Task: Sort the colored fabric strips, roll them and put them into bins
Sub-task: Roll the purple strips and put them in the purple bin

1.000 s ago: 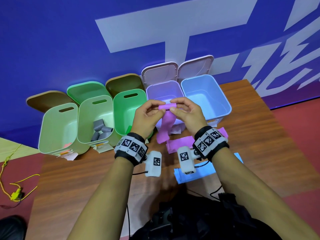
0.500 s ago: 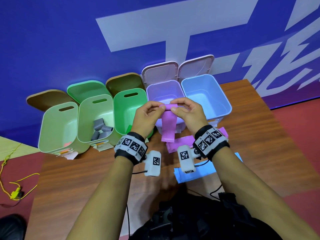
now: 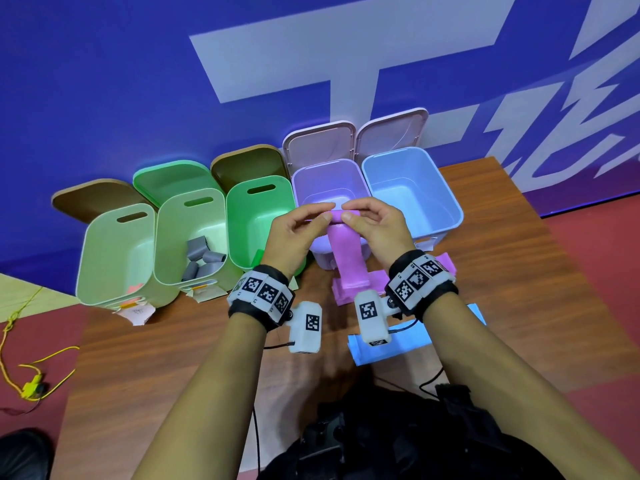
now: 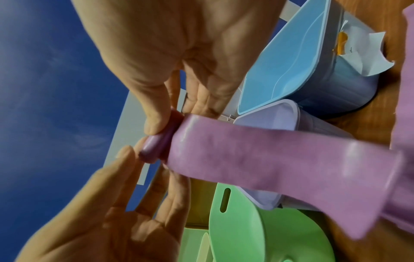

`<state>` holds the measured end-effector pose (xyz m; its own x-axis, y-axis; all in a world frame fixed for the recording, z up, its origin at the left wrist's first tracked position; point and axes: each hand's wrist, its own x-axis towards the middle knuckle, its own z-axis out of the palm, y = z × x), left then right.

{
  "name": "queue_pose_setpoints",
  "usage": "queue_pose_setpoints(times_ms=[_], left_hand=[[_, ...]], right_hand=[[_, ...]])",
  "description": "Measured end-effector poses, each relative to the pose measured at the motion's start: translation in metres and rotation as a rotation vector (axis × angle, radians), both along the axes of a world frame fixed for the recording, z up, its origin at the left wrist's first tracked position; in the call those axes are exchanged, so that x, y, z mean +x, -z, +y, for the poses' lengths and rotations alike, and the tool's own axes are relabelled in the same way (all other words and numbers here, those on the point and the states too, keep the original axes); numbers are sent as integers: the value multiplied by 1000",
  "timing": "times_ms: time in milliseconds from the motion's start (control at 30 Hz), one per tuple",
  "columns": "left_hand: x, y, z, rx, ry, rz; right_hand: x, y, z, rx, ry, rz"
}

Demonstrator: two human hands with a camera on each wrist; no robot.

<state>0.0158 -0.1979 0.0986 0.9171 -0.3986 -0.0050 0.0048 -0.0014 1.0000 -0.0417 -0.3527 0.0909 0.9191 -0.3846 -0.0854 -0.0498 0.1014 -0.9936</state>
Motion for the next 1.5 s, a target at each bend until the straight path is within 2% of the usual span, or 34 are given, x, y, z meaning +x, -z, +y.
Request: queue_pose_setpoints(times_ms=[200,633,767,933,1267,1500], left_hand=[[1,2,-3,17,-30,68],[0,0,-1,-14,38,38],[2,3,-4,28,2,54],[5,5,-4,68,1,20],[3,2,-2,16,10,1],[4,2,-2,65,47,-86]], right_hand=[[0,-2,-1,50,1,0],[-3,0,-2,40,-18,6],[-3,-4,-1,35,-22,2],[-3,-1,-1,56,-22,8],[0,10,0,121,-25,33],[0,13,-1,138,-14,45]])
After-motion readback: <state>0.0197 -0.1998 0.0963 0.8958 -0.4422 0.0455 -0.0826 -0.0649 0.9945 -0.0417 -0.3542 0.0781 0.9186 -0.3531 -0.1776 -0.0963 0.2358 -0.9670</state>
